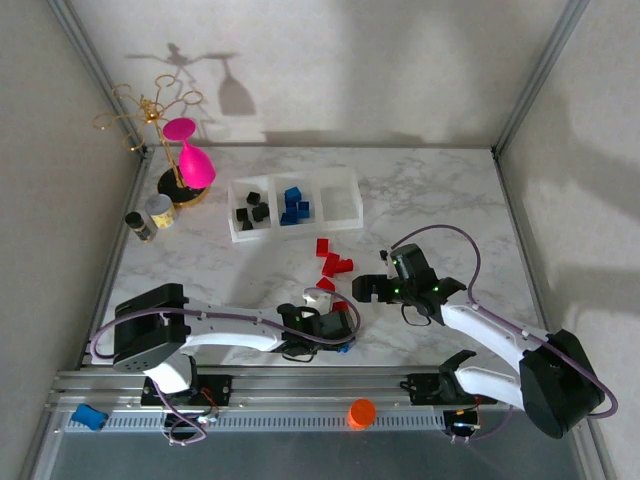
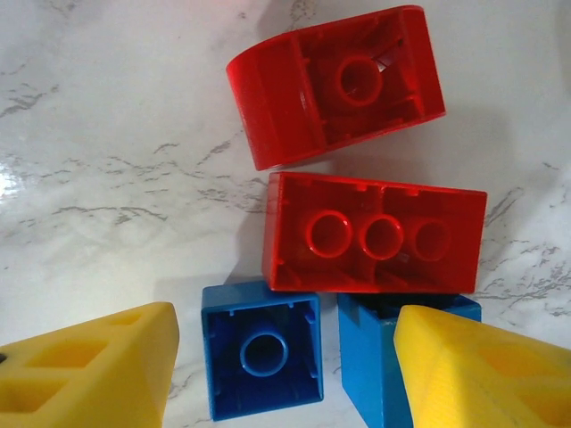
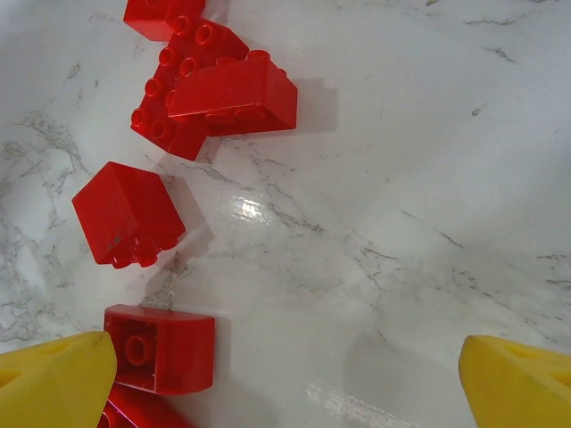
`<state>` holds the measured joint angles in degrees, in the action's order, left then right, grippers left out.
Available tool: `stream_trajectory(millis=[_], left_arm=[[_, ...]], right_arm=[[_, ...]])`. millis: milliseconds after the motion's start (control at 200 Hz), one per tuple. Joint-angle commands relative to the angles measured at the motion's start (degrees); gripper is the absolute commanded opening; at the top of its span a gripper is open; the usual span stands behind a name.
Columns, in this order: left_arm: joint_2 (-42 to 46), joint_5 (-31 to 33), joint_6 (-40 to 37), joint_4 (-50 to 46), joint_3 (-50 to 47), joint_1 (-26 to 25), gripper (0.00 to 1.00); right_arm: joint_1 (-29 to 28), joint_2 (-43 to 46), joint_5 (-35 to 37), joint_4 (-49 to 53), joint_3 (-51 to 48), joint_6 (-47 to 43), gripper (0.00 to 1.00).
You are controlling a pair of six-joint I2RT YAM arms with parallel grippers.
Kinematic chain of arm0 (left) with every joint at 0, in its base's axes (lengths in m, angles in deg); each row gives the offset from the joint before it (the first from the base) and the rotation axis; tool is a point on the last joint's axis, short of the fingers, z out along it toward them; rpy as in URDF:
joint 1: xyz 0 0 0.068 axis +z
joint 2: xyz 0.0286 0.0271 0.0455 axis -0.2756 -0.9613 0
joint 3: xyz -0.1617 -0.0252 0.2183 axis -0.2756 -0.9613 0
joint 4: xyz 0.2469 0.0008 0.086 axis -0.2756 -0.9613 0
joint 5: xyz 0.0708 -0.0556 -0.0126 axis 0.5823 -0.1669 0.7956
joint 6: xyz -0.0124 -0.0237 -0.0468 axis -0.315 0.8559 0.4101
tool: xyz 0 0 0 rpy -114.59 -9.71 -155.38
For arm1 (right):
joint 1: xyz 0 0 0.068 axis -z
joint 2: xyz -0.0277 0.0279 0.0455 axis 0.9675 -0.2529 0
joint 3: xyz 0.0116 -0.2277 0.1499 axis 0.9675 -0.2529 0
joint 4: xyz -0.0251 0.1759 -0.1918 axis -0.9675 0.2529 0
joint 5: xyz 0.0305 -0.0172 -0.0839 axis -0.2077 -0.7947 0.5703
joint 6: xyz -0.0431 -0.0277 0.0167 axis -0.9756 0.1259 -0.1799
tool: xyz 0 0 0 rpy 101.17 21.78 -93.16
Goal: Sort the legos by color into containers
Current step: Move the lego to the bottom-center of the table.
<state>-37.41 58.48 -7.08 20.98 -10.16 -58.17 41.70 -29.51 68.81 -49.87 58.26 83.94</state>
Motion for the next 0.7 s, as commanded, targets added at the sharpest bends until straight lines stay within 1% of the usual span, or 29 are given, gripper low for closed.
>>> stream_trajectory(millis=[0, 55, 145, 270, 370, 436, 481, 566, 696], left_arm=[[-1.66, -0.67, 0.20, -1.30, 0.17, -0.52, 0.65], [-1.34, -0.71, 0.03, -1.62, 0.21, -0.45, 0.66], [0.48, 1.99, 0.11, -5.19, 1.20, -0.16, 0.67], [3.47, 2.28, 0.85, -4.62, 0.09, 0.26, 0.67], [2.61, 1.83, 1.25, -5.19, -0.03, 0.26, 0.66], [2.40, 2.65, 1.97, -6.37, -0.16, 0.17, 0.66], [2.84, 2.22, 2.30, -5.25, -1.07, 0.17, 0.64], [2.63, 0.12, 1.93, -1.90, -2.39, 0.17, 0.64], [0.42, 0.33, 1.24, -2.27, -1.17, 0.19, 0.63]], right_arm=[[-0.38, 0.55, 1.15, 1.00, 0.01, -0.24, 0.99], [-0.37, 0.49, 1.10, 0.95, 0.09, -0.32, 0.99], [-0.40, 0.46, 1.05, 0.65, 0.14, -0.26, 0.99], [-0.41, 0.14, 0.80, 0.06, 0.34, -0.39, 0.99], [-0.38, -0.38, 0.63, -0.11, 0.54, -0.47, 0.99], [-0.39, -0.37, 0.44, -0.24, 0.45, -0.50, 0.99], [-0.39, -0.33, 0.45, -0.41, 0.16, -0.50, 0.99], [-0.37, -0.24, 0.44, -0.50, -0.07, -0.48, 0.99], [-0.39, -0.33, 0.36, -0.67, -0.36, -0.51, 0.99]])
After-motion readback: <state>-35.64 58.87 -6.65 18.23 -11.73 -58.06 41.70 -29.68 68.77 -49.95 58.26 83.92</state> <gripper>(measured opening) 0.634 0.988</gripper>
